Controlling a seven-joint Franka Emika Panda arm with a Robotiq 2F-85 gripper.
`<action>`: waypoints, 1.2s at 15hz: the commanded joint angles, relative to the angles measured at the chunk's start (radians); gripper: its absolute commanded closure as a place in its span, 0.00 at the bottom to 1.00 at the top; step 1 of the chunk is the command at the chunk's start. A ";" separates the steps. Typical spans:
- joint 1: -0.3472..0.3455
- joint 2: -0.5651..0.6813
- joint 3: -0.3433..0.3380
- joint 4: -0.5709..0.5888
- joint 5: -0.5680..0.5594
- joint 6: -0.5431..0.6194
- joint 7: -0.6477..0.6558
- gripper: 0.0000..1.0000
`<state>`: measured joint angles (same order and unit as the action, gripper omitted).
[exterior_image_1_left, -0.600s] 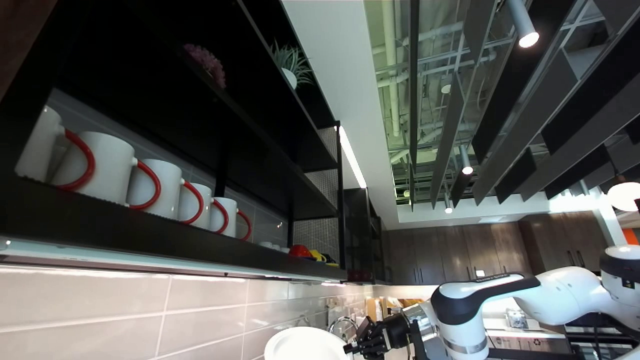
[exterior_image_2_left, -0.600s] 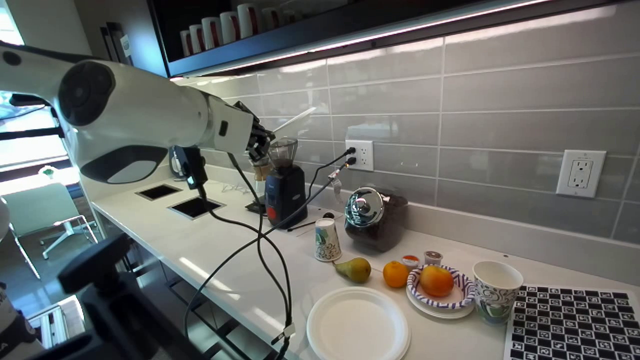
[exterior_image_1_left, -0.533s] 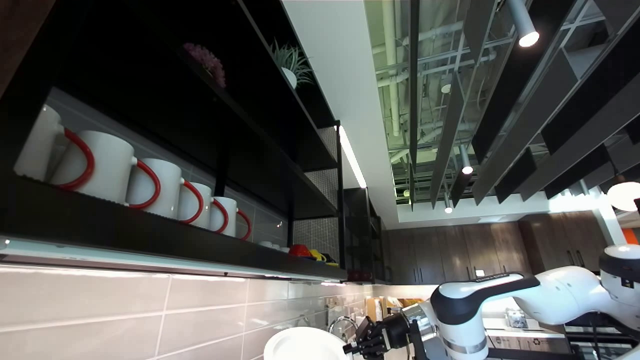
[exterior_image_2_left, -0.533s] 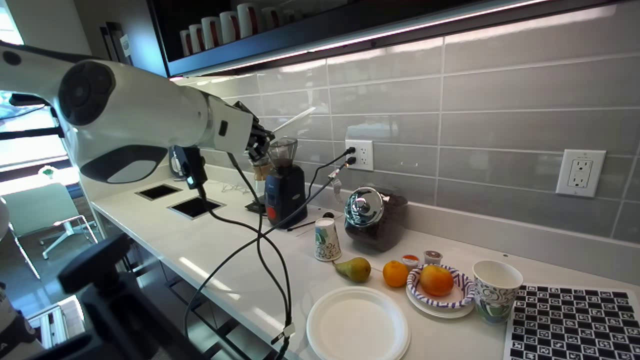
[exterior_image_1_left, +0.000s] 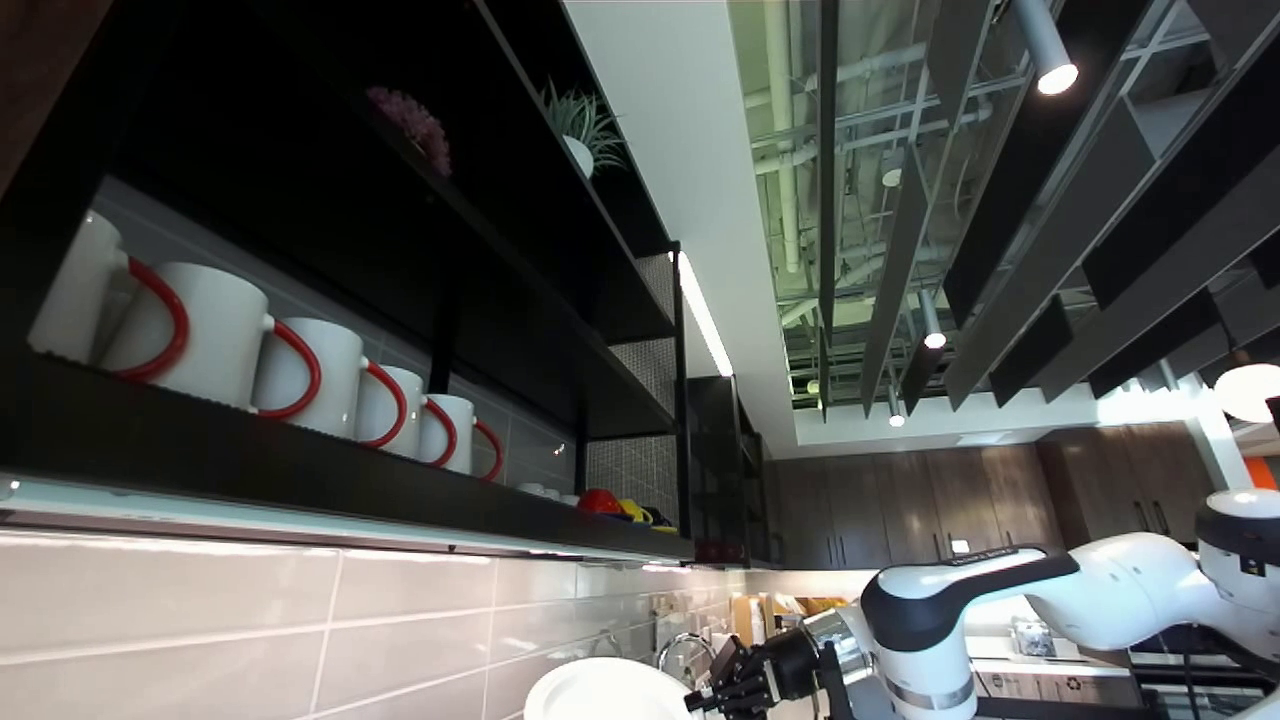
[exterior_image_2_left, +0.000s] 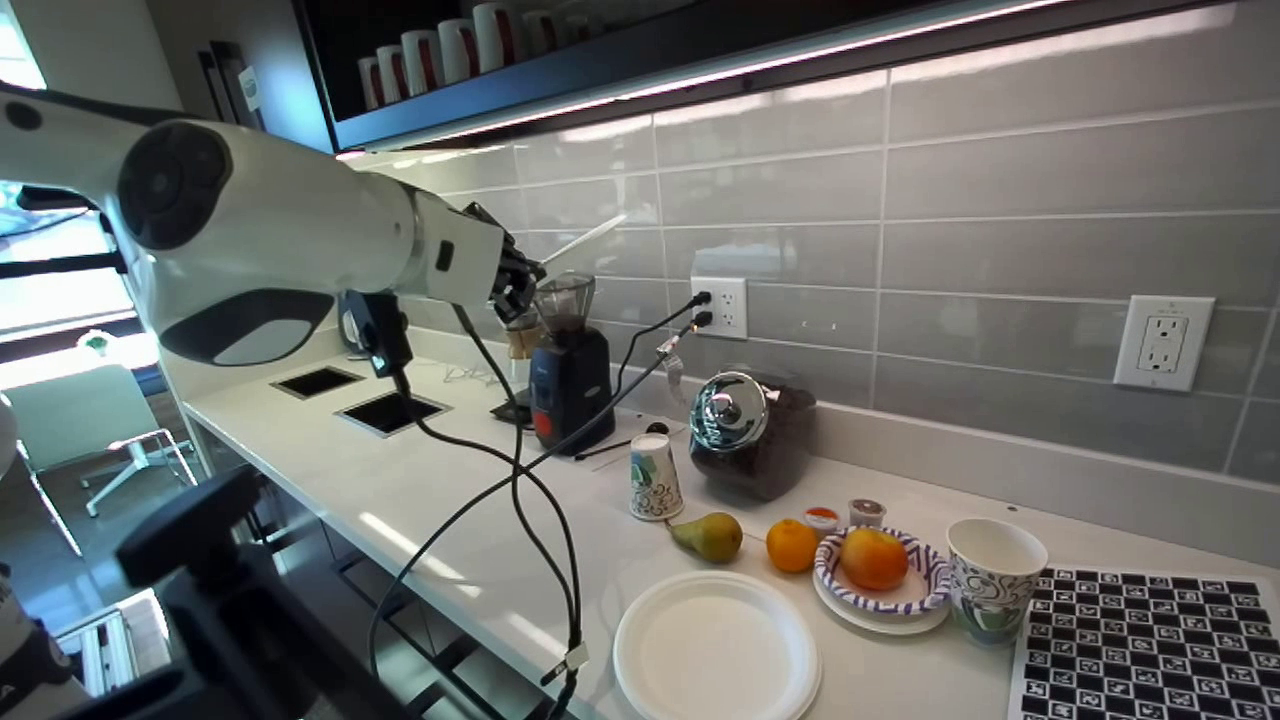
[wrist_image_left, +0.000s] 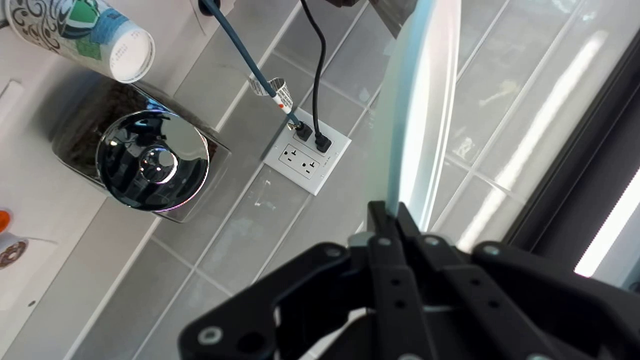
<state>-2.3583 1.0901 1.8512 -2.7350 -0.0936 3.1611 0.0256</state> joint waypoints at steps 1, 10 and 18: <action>0.000 0.001 -0.001 0.001 -0.001 -0.002 0.000 0.96; 0.046 0.001 0.041 0.016 -0.015 -0.006 -0.007 0.99; 0.007 0.008 0.007 0.001 -0.007 -0.009 -0.015 0.96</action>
<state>-2.3507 1.0977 1.8605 -2.7349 -0.0979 3.1536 0.0095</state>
